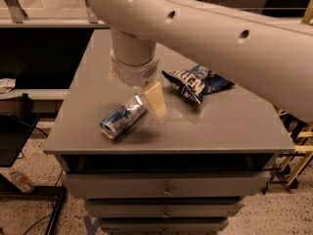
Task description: Pick redbull can
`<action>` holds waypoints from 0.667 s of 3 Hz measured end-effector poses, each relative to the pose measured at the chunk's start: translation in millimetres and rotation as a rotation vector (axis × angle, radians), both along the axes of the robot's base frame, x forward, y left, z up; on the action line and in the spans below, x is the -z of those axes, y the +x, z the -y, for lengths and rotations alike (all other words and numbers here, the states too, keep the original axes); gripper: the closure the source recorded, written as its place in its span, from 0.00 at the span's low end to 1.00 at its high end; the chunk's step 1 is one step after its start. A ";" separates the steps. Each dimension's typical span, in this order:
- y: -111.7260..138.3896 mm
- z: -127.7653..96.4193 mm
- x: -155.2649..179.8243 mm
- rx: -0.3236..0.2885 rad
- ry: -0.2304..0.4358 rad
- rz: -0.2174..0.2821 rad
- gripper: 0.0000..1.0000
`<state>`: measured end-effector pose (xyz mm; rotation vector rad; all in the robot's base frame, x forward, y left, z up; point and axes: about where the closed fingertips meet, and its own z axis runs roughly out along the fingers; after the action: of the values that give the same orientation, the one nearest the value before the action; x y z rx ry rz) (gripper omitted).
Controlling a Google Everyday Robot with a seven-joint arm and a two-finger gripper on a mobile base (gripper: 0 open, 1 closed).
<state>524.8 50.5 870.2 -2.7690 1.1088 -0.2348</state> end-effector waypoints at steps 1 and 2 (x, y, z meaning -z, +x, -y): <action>-3.0 -9.7 5.0 -0.018 -0.033 0.033 0.00; -4.2 -18.1 13.0 -0.040 -0.054 0.028 0.00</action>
Offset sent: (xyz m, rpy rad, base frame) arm -0.0055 0.0278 -0.0219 -0.0801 -0.0194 0.0658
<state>520.6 68.5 857.3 -2.8230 1.0544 -0.3015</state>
